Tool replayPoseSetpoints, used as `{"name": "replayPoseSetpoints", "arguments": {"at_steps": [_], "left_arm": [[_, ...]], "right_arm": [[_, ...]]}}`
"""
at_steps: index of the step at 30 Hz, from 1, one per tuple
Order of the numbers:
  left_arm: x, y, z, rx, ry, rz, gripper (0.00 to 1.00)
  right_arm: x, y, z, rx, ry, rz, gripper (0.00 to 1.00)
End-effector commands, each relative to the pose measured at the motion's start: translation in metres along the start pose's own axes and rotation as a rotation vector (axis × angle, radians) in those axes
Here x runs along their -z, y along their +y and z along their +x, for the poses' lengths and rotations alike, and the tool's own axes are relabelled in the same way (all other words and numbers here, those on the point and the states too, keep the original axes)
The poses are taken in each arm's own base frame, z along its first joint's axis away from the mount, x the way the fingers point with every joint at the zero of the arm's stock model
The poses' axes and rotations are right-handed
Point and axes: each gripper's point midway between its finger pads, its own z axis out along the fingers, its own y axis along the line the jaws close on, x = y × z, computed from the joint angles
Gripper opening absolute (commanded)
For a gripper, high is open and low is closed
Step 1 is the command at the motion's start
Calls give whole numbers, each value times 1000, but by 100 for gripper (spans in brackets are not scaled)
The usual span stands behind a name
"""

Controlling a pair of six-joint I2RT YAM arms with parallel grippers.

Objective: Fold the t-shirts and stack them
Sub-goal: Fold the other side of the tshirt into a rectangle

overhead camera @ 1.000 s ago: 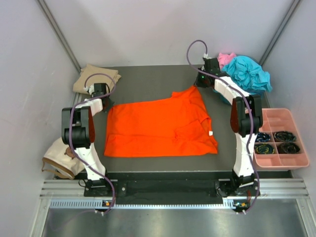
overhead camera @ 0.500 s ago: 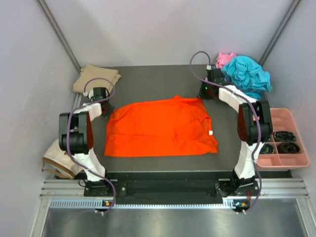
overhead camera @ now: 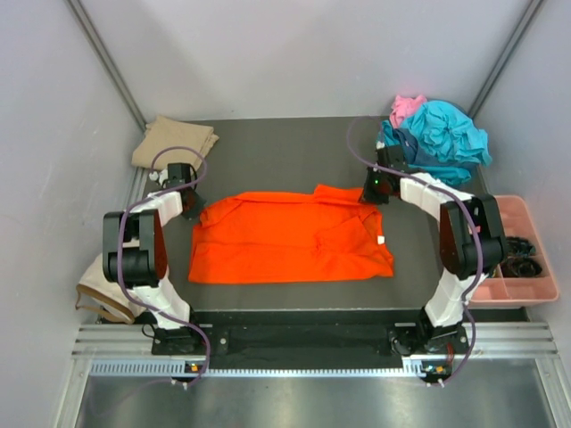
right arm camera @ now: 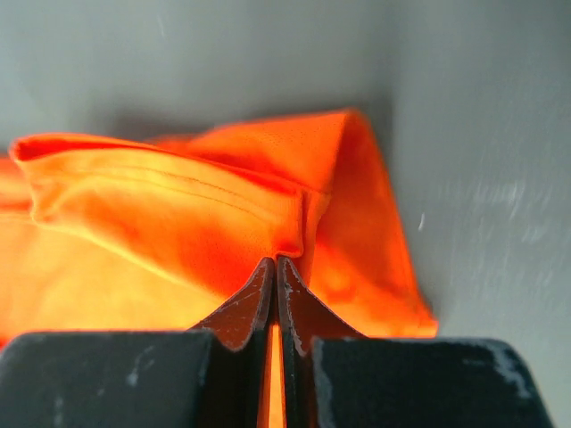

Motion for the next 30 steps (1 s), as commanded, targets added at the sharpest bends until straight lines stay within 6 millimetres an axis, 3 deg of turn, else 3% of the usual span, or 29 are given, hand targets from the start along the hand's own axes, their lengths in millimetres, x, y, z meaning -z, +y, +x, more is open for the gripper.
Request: {"name": "replayPoseSetpoints", "arguments": {"at_steps": [1,2,8,9,10,13,24,30], "left_arm": [[10,-1,-7,4,-29,6,0],[9,-2,-6,4,-26,5,0],[6,-2,-7,4,-21,2,0],[6,-2,-7,3,-21,2,0],[6,-2,-6,0,-22,1,0],[5,-2,-6,-1,-20,1,0],[3,-1,-5,-1,-13,-5,0],[3,0,-5,3,-14,-9,0]], "right_arm": [[28,14,25,27,9,-23,0],[28,8,40,27,32,-3,0],[41,-2,75,37,84,45,2],[41,-6,77,39,83,61,11],[42,-9,77,43,79,75,31],[45,-14,70,52,40,106,48],[43,4,48,59,-1,52,50],[41,9,40,66,-9,42,47]]}}
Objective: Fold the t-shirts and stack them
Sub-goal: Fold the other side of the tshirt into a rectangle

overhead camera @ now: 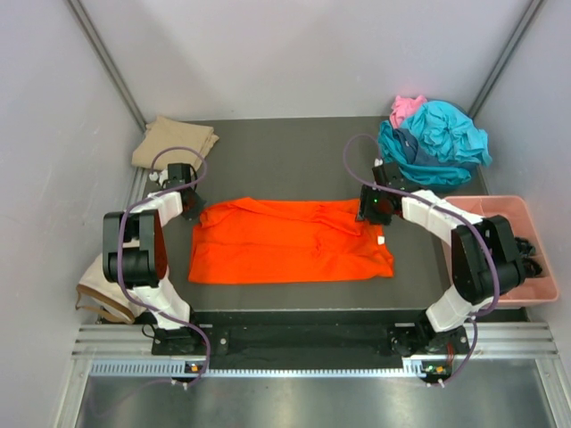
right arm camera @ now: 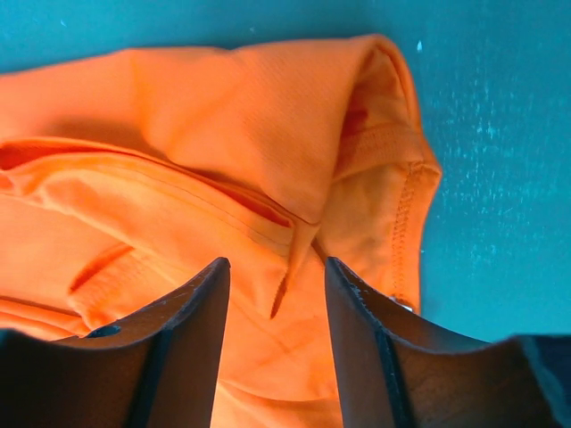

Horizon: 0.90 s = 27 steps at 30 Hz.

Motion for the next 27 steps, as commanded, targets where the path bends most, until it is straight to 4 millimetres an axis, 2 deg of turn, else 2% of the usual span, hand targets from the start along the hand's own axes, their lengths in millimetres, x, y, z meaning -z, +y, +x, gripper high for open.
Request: {"name": "replayPoseSetpoints", "arguments": {"at_steps": [1,9,24,27], "left_arm": [[3,-1,-5,1,-15,-5,0],[3,-2,-6,6,-17,-5,0],[2,-2,-7,5,-17,-9,0],[2,0,-6,5,-15,-14,0]], "right_arm": [[7,17,-27,24,-71,-43,45],[4,21,-33,35,-74,-51,34],[-7,18,-28,38,-53,-42,32],[-8,19,-28,36,-52,-43,27]]}}
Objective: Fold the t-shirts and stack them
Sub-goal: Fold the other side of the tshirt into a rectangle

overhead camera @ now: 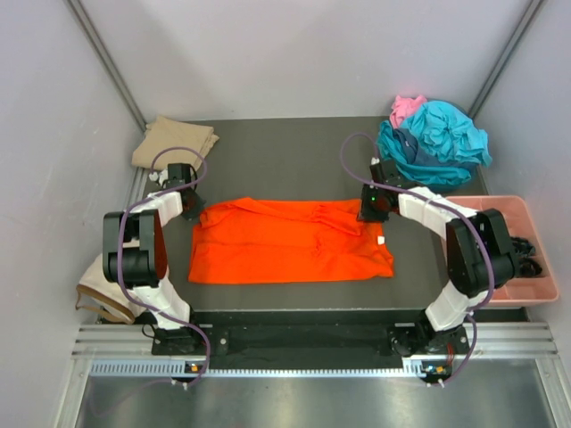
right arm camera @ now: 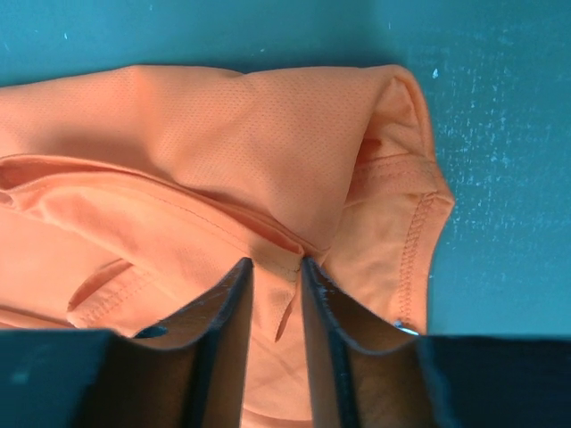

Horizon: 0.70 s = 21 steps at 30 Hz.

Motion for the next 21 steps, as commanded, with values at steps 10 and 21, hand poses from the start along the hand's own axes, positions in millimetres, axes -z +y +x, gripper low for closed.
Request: {"name": "replayPoseSetpoints", "arguments": {"at_steps": [10,21], "left_arm": [[3,0,-7,6,-20,-14,0],[18,1,-25,5,-74,-31,0]], "right_arm": [[2,14,-21,27,-57,-36,0],[46,22,-21,32,-100,-90,0]]}}
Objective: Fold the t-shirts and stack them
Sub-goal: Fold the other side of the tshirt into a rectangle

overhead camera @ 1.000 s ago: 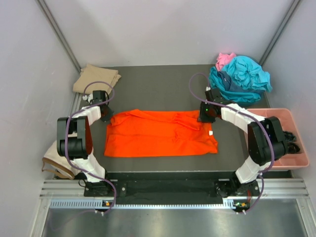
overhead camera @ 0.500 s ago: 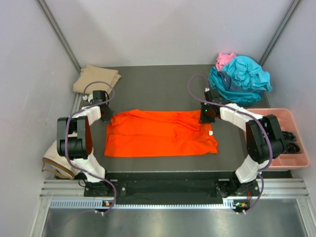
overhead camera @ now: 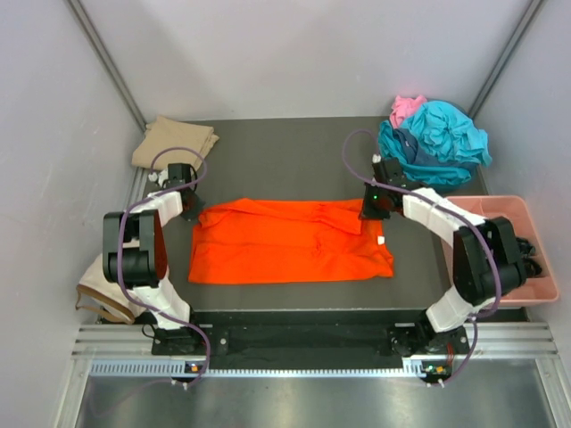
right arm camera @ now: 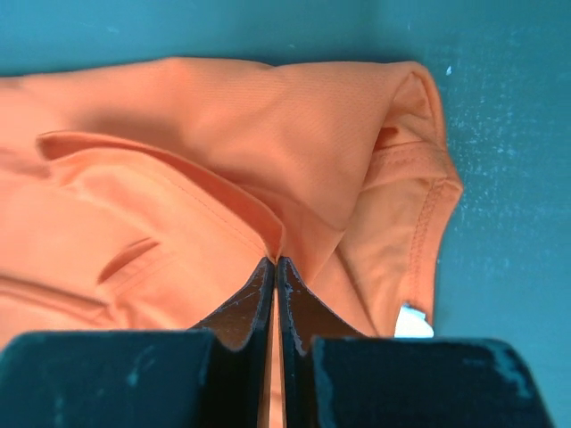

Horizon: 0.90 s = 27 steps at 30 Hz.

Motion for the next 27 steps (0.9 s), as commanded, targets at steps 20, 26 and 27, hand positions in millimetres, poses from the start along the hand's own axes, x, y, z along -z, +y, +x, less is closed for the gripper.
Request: {"name": "replayPoseSetpoints", "arguments": {"at_steps": [20,26,27], "left_arm": [[69,-25,-56,22,-133,125,0],[92,-27,-54,14,-136,174,0],[93,-27,-51,10,-129,178,0]], "right_arm": [[101,-21,-25,-29,-238,81,0],[114,-24,-20,-34,-247,84,0],[115,-24,-19,-38,-248,83,0]]}}
